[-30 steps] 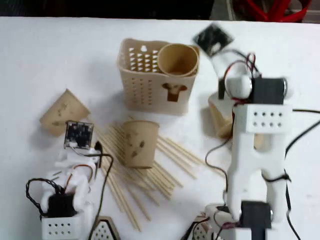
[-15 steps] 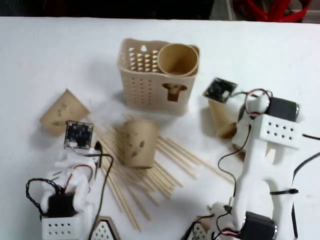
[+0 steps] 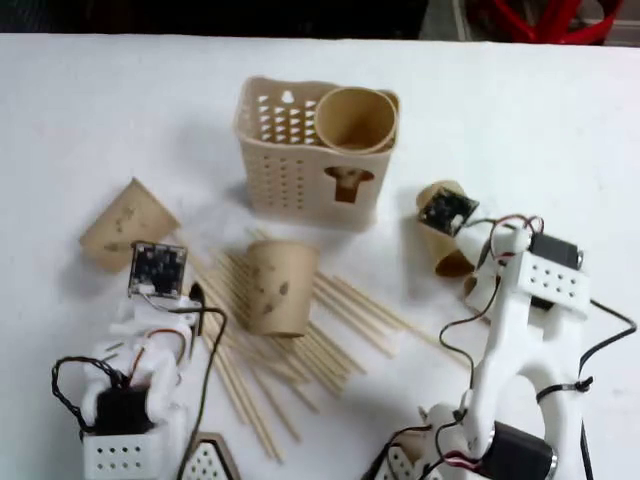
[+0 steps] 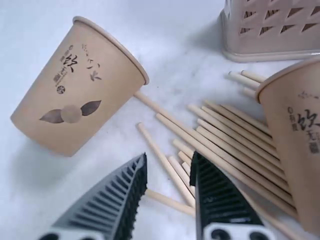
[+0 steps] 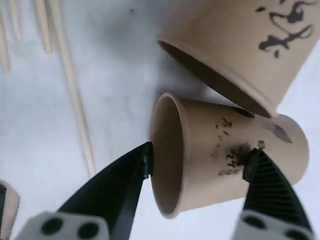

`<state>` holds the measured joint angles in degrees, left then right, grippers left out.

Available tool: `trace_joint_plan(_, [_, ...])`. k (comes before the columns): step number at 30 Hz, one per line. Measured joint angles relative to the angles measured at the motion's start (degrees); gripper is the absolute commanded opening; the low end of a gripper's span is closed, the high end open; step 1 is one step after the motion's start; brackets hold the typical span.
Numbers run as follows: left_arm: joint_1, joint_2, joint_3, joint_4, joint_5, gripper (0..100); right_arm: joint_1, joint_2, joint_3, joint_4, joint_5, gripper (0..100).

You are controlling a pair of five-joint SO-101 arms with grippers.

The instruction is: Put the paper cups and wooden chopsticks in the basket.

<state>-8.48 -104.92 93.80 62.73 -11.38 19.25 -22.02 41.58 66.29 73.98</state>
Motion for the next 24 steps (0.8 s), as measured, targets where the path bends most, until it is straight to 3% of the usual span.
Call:
trace_joint_plan(8, [0.0,0.0,0.0,0.0,0.0,16,4.48,-0.18,2.02,-13.54,0.18,1.7])
trace_joint_plan(24, [0.0,0.0,0.0,0.0,0.0,16,12.13,-8.09,-0.44,-16.09,0.09,1.9])
